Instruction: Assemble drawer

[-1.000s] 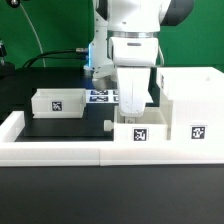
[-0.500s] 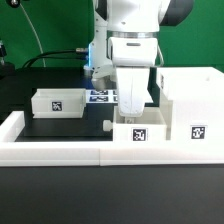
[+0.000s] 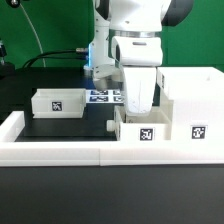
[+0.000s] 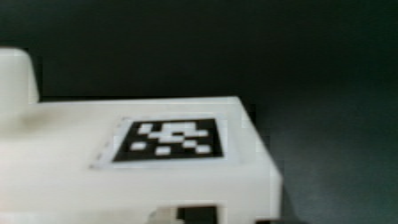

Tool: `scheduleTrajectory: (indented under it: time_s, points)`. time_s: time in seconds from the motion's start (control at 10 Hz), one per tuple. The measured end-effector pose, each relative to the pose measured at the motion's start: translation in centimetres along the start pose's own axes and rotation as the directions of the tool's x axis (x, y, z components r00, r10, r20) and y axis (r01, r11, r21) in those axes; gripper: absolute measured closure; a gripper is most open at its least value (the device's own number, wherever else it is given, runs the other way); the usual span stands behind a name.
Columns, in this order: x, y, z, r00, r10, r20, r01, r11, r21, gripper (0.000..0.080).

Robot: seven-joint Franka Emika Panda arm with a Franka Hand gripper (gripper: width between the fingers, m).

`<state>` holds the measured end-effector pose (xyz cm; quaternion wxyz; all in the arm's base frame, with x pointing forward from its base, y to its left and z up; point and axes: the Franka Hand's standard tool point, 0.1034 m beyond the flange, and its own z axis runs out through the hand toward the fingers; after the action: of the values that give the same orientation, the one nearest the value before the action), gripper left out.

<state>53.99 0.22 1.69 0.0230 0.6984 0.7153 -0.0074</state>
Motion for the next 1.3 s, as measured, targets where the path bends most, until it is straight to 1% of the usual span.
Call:
scheduleTrajectory:
  time_s: [0.1,0.7,0.9,1.3]
  points:
    - [-0.03,0.16,-0.08,1.0,0.001,0.0,-0.001,1.0,-0.003,0.0758]
    - [-0.07,0.19,0.13,1.0,0.013,0.0,-0.013,1.0,-0.001,0.0758]
    - [-0.07,0.33,0.23,1.0,0.013,0.001,-0.013,1.0,0.008,0.0758]
    - [0.26,0.17,0.34,0.999,0.041,0.0,-0.041,0.999,0.009,0.0758]
